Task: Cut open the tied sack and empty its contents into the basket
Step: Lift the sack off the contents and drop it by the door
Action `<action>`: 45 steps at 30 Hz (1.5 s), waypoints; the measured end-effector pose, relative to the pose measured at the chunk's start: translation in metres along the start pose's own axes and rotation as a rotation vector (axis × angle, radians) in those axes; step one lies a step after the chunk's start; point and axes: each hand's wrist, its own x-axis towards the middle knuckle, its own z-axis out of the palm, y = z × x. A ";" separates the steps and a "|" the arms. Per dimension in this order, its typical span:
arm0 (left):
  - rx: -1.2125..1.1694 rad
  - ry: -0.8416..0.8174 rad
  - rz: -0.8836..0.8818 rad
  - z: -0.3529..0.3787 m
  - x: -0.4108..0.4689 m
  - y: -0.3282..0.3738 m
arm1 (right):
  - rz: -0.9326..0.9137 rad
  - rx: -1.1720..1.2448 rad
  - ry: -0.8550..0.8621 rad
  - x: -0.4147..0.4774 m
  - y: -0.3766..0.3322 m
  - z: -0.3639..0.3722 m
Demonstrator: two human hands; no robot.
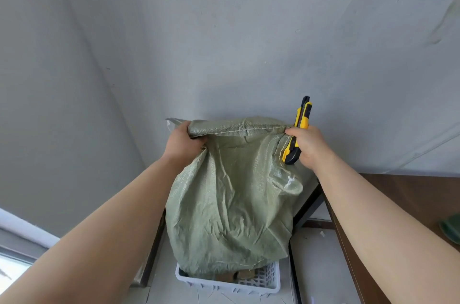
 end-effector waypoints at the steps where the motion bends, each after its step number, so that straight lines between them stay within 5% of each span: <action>1: -0.028 0.018 0.025 -0.001 0.001 0.006 | -0.024 0.018 0.003 0.000 -0.007 0.000; 45: -0.292 0.241 0.202 -0.031 0.027 0.087 | -0.252 0.208 0.034 -0.016 -0.101 0.006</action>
